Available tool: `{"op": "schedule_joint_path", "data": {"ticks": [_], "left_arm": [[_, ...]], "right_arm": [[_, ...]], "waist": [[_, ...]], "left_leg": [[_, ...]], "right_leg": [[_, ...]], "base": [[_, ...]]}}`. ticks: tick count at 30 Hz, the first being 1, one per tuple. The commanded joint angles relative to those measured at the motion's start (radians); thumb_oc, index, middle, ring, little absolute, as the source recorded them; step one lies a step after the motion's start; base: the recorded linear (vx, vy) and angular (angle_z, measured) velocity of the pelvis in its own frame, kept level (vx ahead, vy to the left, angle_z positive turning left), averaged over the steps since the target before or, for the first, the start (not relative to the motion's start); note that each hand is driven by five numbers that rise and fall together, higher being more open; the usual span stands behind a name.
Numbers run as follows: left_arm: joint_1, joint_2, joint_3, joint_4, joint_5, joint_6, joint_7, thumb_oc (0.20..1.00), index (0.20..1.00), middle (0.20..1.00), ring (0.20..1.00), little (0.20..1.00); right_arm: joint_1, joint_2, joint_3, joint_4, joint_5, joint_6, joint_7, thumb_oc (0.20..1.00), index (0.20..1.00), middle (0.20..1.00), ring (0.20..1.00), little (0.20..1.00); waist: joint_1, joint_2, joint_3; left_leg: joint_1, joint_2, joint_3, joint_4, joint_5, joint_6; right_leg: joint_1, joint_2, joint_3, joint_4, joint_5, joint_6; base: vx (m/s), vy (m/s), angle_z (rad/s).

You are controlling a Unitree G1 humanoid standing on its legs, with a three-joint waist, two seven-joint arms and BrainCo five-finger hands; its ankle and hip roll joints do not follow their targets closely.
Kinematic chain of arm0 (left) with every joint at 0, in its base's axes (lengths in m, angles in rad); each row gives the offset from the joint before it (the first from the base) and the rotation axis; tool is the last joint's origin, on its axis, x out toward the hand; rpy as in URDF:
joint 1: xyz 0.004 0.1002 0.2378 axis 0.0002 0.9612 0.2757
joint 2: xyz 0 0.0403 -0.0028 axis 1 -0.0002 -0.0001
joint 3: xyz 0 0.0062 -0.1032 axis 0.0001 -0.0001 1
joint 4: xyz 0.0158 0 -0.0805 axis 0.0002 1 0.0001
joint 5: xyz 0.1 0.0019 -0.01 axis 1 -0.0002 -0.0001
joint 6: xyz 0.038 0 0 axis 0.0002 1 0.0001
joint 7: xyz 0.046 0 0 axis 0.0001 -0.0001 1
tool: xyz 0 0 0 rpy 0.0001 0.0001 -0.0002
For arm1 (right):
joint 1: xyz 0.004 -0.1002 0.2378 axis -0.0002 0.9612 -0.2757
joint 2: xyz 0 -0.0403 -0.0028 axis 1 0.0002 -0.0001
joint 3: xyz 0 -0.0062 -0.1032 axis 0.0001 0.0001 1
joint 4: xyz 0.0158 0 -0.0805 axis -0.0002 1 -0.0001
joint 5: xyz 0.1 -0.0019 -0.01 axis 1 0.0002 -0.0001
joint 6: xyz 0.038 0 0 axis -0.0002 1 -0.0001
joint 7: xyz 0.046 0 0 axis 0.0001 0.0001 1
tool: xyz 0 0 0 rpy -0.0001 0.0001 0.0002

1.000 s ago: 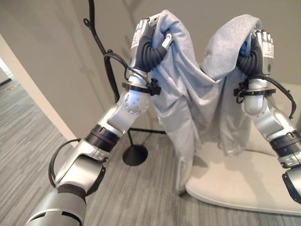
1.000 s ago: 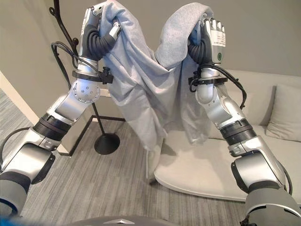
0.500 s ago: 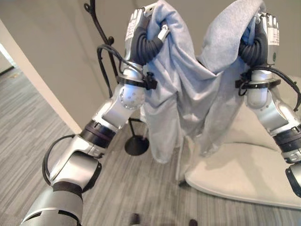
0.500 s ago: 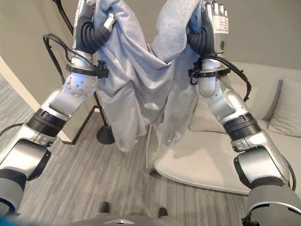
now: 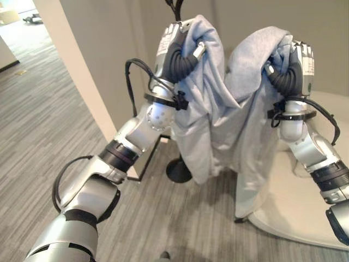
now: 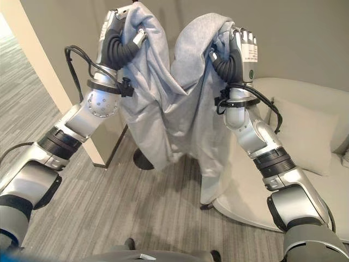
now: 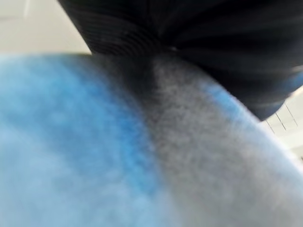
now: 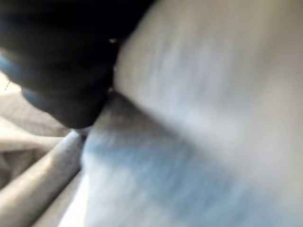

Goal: Hang the clothes on the sofa on the clothes rack.

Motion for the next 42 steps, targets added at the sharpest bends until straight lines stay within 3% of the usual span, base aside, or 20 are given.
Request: {"op": "schedule_joint_path", "data": {"ticks": [1, 2, 3, 5, 6, 7, 15, 20, 21, 24, 32, 34, 37, 38, 42], "left_arm": [[-0.025, -0.017, 0.080, -0.025, 0.041, -0.006, 0.002, 0.200, 0.200, 0.200, 0.200, 0.200], [-0.018, -0.019, 0.086, -0.028, 0.037, -0.001, -0.001, 0.200, 0.200, 0.200, 0.200, 0.200], [-0.017, -0.018, 0.087, -0.029, 0.037, 0.000, -0.001, 0.200, 0.200, 0.200, 0.200, 0.200], [0.024, -0.059, 0.103, -0.039, 0.029, -0.005, 0.007, 0.200, 0.200, 0.200, 0.200, 0.200], [0.024, -0.060, 0.101, -0.039, 0.030, -0.005, 0.008, 0.200, 0.200, 0.200, 0.200, 0.200], [0.005, -0.058, 0.089, -0.016, 0.042, -0.005, -0.006, 0.200, 0.200, 0.200, 0.200, 0.200], [0.036, -0.069, 0.108, -0.032, 0.030, -0.001, -0.030, 0.200, 0.200, 0.200, 0.200, 0.200], [0.040, -0.076, 0.107, -0.040, 0.023, -0.002, -0.029, 0.200, 0.200, 0.200, 0.200, 0.200], [0.036, -0.088, 0.102, -0.037, 0.017, -0.003, -0.024, 0.200, 0.200, 0.200, 0.200, 0.200], [0.027, -0.090, 0.095, -0.033, 0.016, -0.002, -0.027, 0.200, 0.200, 0.200, 0.200, 0.200], [0.054, -0.069, 0.102, -0.044, 0.031, 0.002, -0.033, 0.200, 0.200, 0.200, 0.200, 0.200], [0.062, -0.064, 0.109, -0.045, 0.030, 0.004, -0.031, 0.200, 0.200, 0.200, 0.200, 0.200], [0.072, -0.059, 0.123, -0.051, 0.029, 0.004, -0.033, 0.200, 0.200, 0.200, 0.200, 0.200], [0.077, -0.062, 0.125, -0.055, 0.029, 0.003, -0.034, 0.200, 0.200, 0.200, 0.200, 0.200], [0.083, -0.072, 0.125, -0.061, 0.033, 0.005, -0.039, 0.200, 0.200, 0.200, 0.200, 0.200]], "right_arm": [[-0.136, -0.061, -0.023, 0.047, 0.004, -0.003, -0.013, 0.200, 0.200, 0.200, 0.200, 0.200], [-0.137, -0.057, -0.019, 0.052, 0.010, -0.005, -0.010, 0.200, 0.200, 0.200, 0.200, 0.200], [-0.138, -0.057, -0.017, 0.053, 0.010, -0.005, -0.010, 0.200, 0.200, 0.200, 0.200, 0.200], [-0.112, -0.063, -0.014, 0.068, -0.001, -0.002, -0.012, 0.200, 0.200, 0.200, 0.200, 0.200], [-0.108, -0.064, -0.016, 0.065, -0.001, -0.002, -0.011, 0.200, 0.200, 0.200, 0.200, 0.200], [-0.136, -0.069, 0.004, 0.065, -0.006, -0.004, -0.010, 0.200, 0.200, 0.200, 0.200, 0.200], [-0.073, -0.078, -0.029, 0.008, -0.011, -0.012, 0.007, 0.200, 0.200, 0.200, 0.200, 0.200], [-0.055, -0.086, -0.039, -0.017, -0.012, -0.024, 0.006, 0.200, 0.200, 0.200, 0.200, 0.200], [-0.054, -0.100, -0.044, -0.020, -0.013, -0.023, -0.001, 0.200, 0.200, 0.200, 0.200, 0.200], [-0.057, -0.110, -0.044, -0.027, -0.020, -0.019, -0.002, 0.200, 0.200, 0.200, 0.200, 0.200], [-0.058, -0.074, -0.025, -0.016, -0.038, -0.007, 0.016, 0.200, 0.200, 0.200, 0.200, 0.200], [-0.062, -0.065, -0.019, -0.019, -0.045, 0.000, 0.026, 0.200, 0.200, 0.200, 0.200, 0.200], [-0.072, -0.048, -0.010, -0.016, -0.053, 0.013, 0.044, 0.200, 0.200, 0.200, 0.200, 0.200], [-0.072, -0.045, -0.013, -0.016, -0.054, 0.018, 0.045, 0.200, 0.200, 0.200, 0.200, 0.200], [-0.057, -0.029, -0.020, -0.023, -0.060, 0.014, 0.045, 0.200, 0.200, 0.200, 0.200, 0.200]], "waist": [[0.004, 0.039, -0.063], [0.006, 0.038, -0.062], [0.006, 0.039, -0.062], [-0.001, 0.034, -0.047], [0.002, 0.035, -0.046], [-0.010, 0.034, -0.039], [-0.014, 0.039, -0.084], [-0.022, 0.031, -0.075], [-0.028, 0.028, -0.064], [-0.038, 0.038, -0.068], [-0.034, 0.064, -0.093], [-0.027, 0.070, -0.089], [-0.022, 0.092, -0.050], [-0.028, 0.094, -0.036], [-0.029, 0.103, -0.019]], "left_leg": [[0.077, 0.106, -0.007, -0.176, 0.033, -0.053], [0.082, 0.095, -0.007, -0.174, 0.032, -0.048], [0.084, 0.096, -0.006, -0.174, 0.030, -0.049], [0.106, 0.054, -0.015, -0.176, 0.025, -0.034], [0.110, 0.055, -0.014, -0.177, 0.024, -0.034], [0.124, 0.035, -0.037, -0.182, 0.031, -0.032], [0.162, 0.042, -0.074, -0.191, 0.032, -0.055], [0.152, 0.054, -0.093, -0.161, 0.034, -0.068], [0.125, 0.054, -0.068, -0.124, 0.028, -0.073], [0.112, 0.051, -0.029, -0.107, 0.012, -0.064], [0.165, 0.020, -0.017, -0.180, 0.009, -0.026], [0.168, 0.002, -0.028, -0.187, 0.006, -0.014], [0.198, -0.029, -0.033, -0.191, -0.006, 0.021], [0.208, -0.035, -0.035, -0.191, -0.009, 0.031], [0.226, -0.038, -0.033, -0.191, -0.021, 0.040]], "right_leg": [[0.005, 0.208, 0.023, -0.043, -0.259, -0.019], [0.004, 0.243, 0.024, -0.045, -0.287, -0.027], [0.004, 0.244, 0.025, -0.042, -0.290, -0.029], [-0.004, 0.343, 0.074, -0.061, -0.332, -0.046], [-0.004, 0.344, 0.076, -0.055, -0.336, -0.046], [-0.008, 0.383, 0.162, -0.052, -0.336, -0.051], [0.089, 0.386, 0.125, -0.156, -0.308, -0.067], [0.105, 0.390, 0.089, -0.157, -0.320, -0.075], [0.115, 0.378, 0.067, -0.157, -0.327, -0.073], [0.125, 0.367, 0.042, -0.156, -0.328, -0.069], [0.113, 0.332, 0.054, -0.140, -0.326, -0.040], [0.095, 0.316, 0.062, -0.103, -0.329, -0.031], [-0.004, 0.281, 0.092, 0.124, -0.301, -0.011], [-0.029, 0.277, 0.101, 0.187, -0.267, -0.015], [-0.097, 0.267, 0.089, 0.321, -0.269, -0.033]], "base": [[0.06, 0.266, 0.05], [0.03, 0.161, 0.07], [0.03, 0.053, -0.07], [0.03, 0.080, -0.05], [0.05, 0.085, 0.07], [0.04, 0.028, 0.23], [0.10, -0.099, 0.17], [0.02, -0.080, 0.15], [0.00, 0.002, 0.26], [0.00, 0.043, 0.36], [0.03, 0.142, 0.05], [0.01, 0.180, -0.02], [-0.02, 0.240, -0.09], [-0.02, 0.145, -0.13], [0.05, 0.100, -0.07]]}}
